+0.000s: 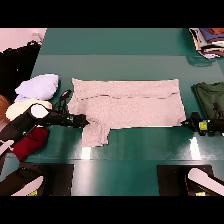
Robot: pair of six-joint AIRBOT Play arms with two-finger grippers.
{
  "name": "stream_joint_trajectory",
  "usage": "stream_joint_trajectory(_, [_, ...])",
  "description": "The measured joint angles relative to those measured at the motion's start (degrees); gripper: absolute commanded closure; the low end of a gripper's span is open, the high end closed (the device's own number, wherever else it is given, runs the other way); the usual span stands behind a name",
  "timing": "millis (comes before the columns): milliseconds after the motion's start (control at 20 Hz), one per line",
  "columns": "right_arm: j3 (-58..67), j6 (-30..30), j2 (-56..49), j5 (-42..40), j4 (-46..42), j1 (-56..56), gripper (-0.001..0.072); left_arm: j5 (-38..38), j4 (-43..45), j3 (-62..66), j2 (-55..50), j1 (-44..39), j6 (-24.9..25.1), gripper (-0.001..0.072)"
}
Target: Fold the shirts.
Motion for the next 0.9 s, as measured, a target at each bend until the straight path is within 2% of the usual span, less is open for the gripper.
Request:
stream_joint_trajectory(200, [-0.11, -0.83, 5.07, 0.83, -2.56, 0.87, 0.0699, -6.67, 5.18, 0.61, 3.8, 0.0, -1.79, 0.0688])
stream_joint_trajectory(350, [1.6, -0.85, 11.72, 7.72, -6.32, -0.37, 0.0699, -13.44, 10.84, 0.74, 10.14, 0.0, -5.33, 0.0687])
stream_joint_trajectory(600, [6.21, 1.62, 22.1, 18.21, -13.49, -0.83, 0.0699, -24.98, 13.66, 2.64, 18.21, 0.0, -8.44, 0.0687])
stream_joint_trajectory(700, [8.13, 3.15, 23.34, 19.96, -14.97, 1.77, 0.0699, -25.09, 14.45, 4.61, 19.21, 0.0, -8.83, 0.0687])
stream_joint_trajectory(900, [14.08, 6.78, 18.71, 18.43, -16.46, 10.05, 0.0699, -17.44, 18.88, 8.76, 17.07, -0.02, -10.1, 0.0687])
